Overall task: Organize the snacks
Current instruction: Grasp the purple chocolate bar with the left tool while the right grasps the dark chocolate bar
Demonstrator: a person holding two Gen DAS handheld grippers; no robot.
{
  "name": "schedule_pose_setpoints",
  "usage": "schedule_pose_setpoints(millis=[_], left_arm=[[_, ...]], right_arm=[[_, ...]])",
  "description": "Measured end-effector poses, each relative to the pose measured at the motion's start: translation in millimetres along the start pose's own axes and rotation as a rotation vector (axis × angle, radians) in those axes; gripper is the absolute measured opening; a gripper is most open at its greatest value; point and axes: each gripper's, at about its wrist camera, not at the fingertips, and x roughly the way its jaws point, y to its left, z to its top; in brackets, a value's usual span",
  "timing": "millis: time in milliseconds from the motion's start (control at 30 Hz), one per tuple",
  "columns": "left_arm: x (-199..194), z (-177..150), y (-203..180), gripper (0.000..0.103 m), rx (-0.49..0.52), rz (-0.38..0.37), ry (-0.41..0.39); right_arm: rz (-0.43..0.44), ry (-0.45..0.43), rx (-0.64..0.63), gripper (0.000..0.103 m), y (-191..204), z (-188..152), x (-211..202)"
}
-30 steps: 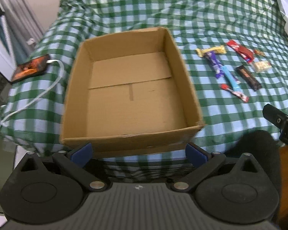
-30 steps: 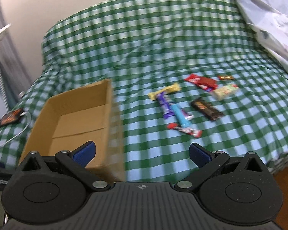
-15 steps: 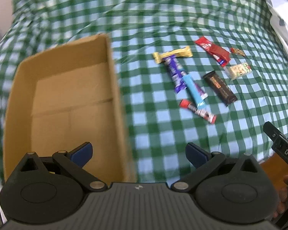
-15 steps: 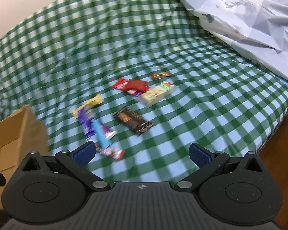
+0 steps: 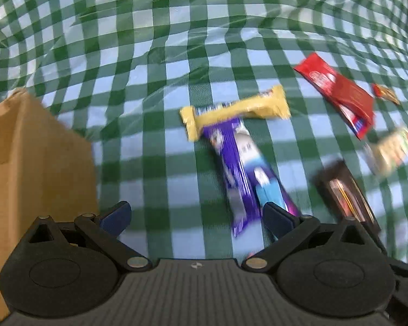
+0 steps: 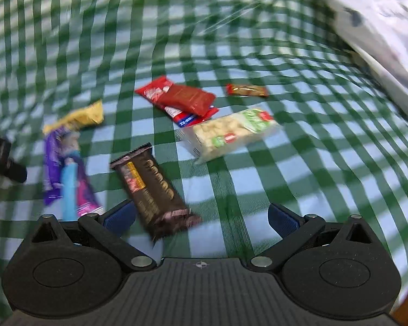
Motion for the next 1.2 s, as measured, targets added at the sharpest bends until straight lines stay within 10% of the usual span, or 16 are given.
schedule_pose_setpoints(millis=[233,367,767,867,900,933,1200], left_arm=[[51.2,11.0,17.7,0.103,-0.023,0.038,0.1],[61.2,6.7,44.2,0.103,-0.148,-0.06,0.124],[66.6,13.4,43.4,0.102,-0.121,-0.05,0.149],[50.5,13.6,43.1,0.054,-0.171,-0.009,0.112],[44.0,14.2,43.2,0.039,-0.178,-0.007,0.098],[38.9,15.2,42.5,0.029,-0.172,-0.017,0.085],[-4.0,14.3,48.5,0.023,-0.141,-0.077,0.023]], right_arm=[[0.136,-0.027,0.08,0.103,-8.6,7.4,40.9],[0.125,-0.06,0.06,0.103,-3.2,1.4,35.7],[0.078,-0.064,-0.061,0.103,16.2,-7.1,42.8],[0.079,-0.03,-0.082,0.093,16.7,-0.8,38.5],[0.09,-0.044,-0.089,0.081,17.1,1.2,35.0],[0.099,-0.054,-0.101,0.048,19.4,1.8,30.6],[0.107,-0.079,-0.035,0.041,15.8,7.6,2.0]])
